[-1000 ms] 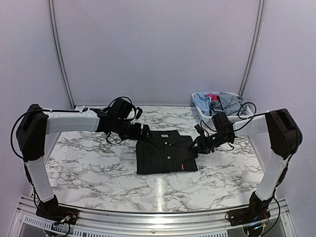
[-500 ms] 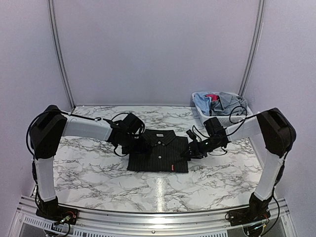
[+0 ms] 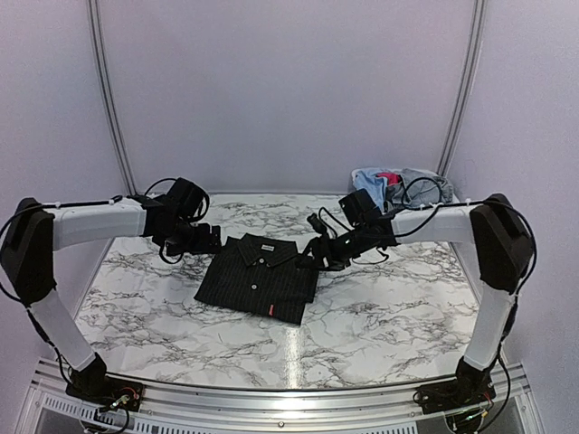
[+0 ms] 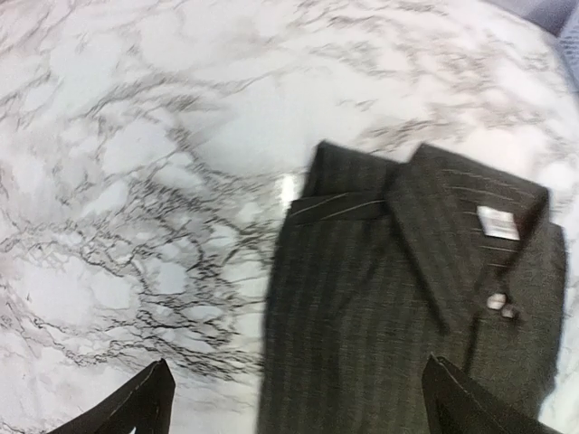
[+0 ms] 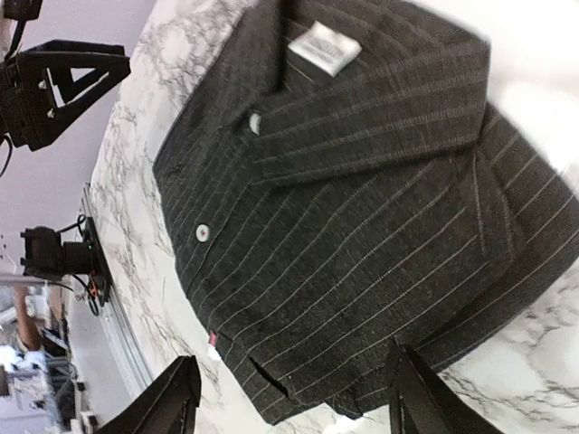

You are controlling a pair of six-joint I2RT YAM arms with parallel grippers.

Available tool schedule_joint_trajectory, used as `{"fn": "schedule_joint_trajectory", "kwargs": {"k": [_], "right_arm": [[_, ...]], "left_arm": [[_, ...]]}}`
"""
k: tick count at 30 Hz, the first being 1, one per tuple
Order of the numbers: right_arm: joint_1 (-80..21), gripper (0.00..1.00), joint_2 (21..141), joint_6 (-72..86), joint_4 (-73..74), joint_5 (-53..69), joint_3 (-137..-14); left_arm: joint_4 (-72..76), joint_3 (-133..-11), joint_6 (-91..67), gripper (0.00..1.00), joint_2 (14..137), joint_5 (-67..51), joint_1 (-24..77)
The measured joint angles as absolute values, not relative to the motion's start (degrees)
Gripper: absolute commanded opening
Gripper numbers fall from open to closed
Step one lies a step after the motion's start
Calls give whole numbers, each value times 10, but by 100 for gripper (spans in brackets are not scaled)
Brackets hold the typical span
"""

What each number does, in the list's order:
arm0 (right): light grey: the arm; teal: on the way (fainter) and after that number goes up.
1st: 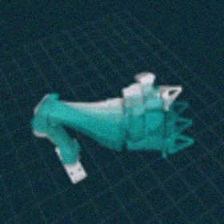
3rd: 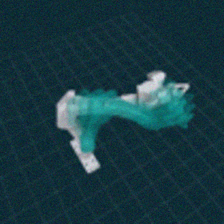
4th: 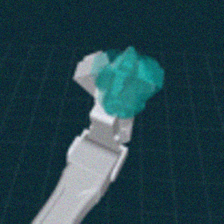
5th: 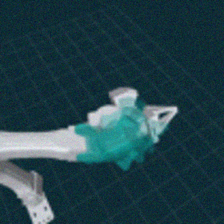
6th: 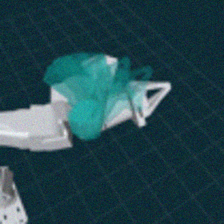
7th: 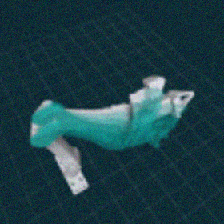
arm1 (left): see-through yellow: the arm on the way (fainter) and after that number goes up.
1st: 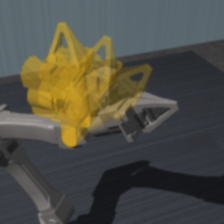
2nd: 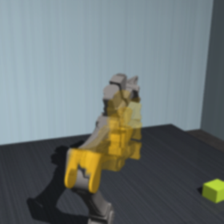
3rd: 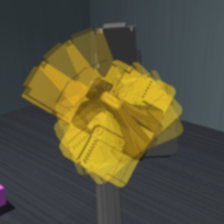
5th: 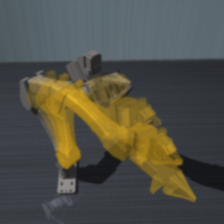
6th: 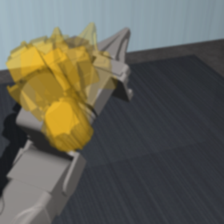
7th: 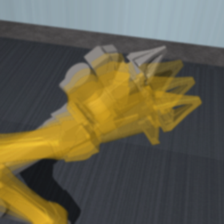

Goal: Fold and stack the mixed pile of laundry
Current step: Move the square-folded shirt to the center of the board, then move the square-folded shirt to the corner of the board.

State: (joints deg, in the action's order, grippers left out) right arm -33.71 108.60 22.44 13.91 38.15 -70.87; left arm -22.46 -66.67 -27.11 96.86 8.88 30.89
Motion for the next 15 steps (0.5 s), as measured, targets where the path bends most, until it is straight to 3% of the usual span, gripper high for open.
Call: {"fn": "schedule_joint_trajectory", "kwargs": {"k": [3, 9, 15], "right_arm": [[-327, 98, 1019, 214, 167, 337, -714], [-244, 98, 819, 209, 166, 254, -684], [-165, 99, 700, 223, 146, 202, -619]], "left_arm": [[-222, -683, -265, 99, 925, 76, 343], [-224, -713, -269, 99, 929, 82, 440], [-230, -767, -301, 99, 1051, 89, 492]]}}
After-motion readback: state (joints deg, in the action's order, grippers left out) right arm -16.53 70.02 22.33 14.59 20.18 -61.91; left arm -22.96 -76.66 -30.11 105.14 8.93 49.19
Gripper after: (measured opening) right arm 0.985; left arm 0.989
